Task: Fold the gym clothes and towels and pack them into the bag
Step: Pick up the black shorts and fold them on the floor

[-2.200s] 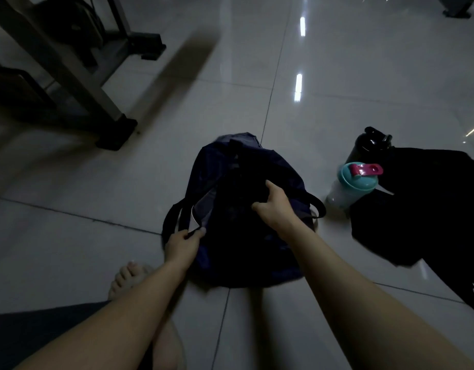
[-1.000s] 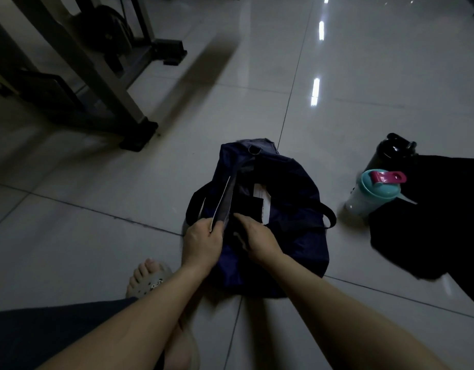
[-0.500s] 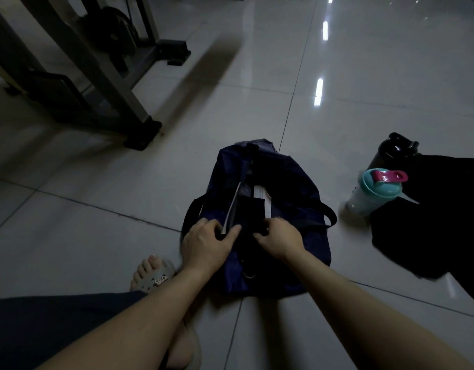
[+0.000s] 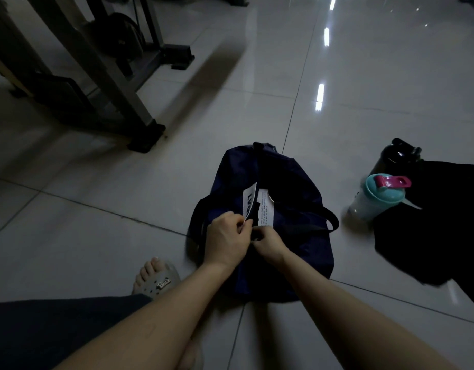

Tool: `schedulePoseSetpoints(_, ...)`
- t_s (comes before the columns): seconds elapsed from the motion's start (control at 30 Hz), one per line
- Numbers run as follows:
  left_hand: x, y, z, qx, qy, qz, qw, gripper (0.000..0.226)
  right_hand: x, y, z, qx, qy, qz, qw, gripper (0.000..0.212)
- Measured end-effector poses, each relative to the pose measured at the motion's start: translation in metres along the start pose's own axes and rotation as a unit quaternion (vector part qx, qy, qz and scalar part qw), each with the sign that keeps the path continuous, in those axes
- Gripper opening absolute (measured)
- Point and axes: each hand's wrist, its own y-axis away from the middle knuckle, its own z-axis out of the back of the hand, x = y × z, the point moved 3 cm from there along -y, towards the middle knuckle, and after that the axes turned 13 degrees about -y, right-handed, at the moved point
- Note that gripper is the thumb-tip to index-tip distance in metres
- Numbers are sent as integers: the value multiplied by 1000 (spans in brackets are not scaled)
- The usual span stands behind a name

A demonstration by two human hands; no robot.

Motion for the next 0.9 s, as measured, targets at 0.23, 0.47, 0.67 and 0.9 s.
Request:
schedulePoseSetpoints(0.23, 46, -4, -12, 83, -46, 8, 995, 49, -4, 0, 32, -62, 46, -39, 996, 36)
schedulePoseSetpoints(0.47, 40, 4, -52, 252, -125, -49, 958, 54, -13, 19, 44, -105, 356, -89, 924, 54)
schedulePoseSetpoints(0.67, 43, 2, -76, 294, -269, -71, 914, 69, -34, 8, 38, -33, 410, -82, 908, 74)
schedulePoseSetpoints(0.9, 55, -10, -84, 307, -300, -61, 901, 74, -39, 2, 50, -50, 483, 17, 874, 27)
